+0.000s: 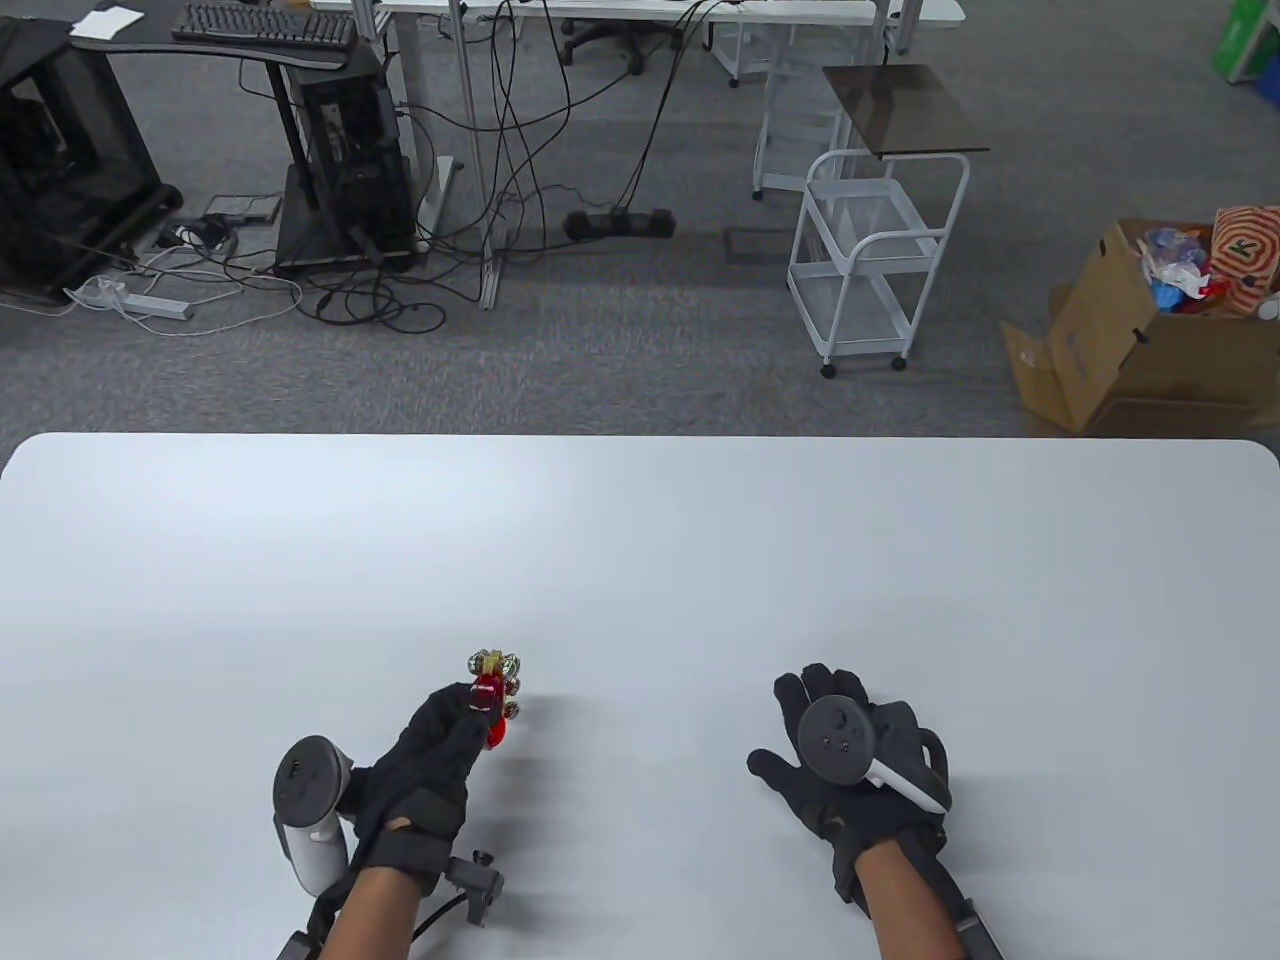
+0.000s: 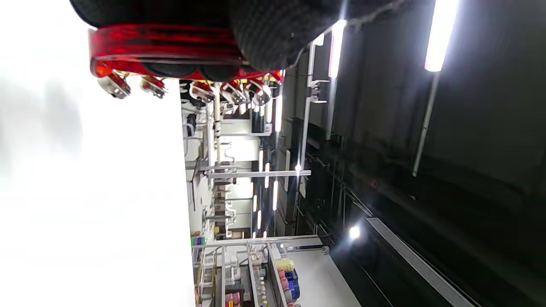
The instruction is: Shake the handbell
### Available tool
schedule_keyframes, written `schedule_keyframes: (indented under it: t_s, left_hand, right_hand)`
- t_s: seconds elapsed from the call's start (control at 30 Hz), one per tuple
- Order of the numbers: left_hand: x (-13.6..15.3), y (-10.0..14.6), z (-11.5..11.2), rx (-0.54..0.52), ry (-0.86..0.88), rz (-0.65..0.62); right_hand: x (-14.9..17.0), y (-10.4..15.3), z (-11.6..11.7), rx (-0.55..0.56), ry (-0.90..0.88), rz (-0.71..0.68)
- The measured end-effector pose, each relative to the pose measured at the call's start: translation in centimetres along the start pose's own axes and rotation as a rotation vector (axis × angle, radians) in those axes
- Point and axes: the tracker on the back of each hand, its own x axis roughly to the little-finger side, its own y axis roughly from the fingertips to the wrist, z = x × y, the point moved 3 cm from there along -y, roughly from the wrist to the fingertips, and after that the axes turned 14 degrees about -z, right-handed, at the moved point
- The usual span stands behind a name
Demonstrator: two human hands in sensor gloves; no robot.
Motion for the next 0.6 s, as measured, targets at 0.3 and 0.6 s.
schedule_keyframes:
  t_s: [0.3,0.6]
  left_hand:
    - [-0.62,0.04,-0.03,0.0,-0.057,-0.032]
    - [-0.63,0.11,0.03,-0.012,-0.03,-0.024]
  right_hand:
    - [0.17,0.04,-0.08,0.004,-0.008,0.002]
    - [0.12,0.03,-0.05,0.005,-0.006,0.003]
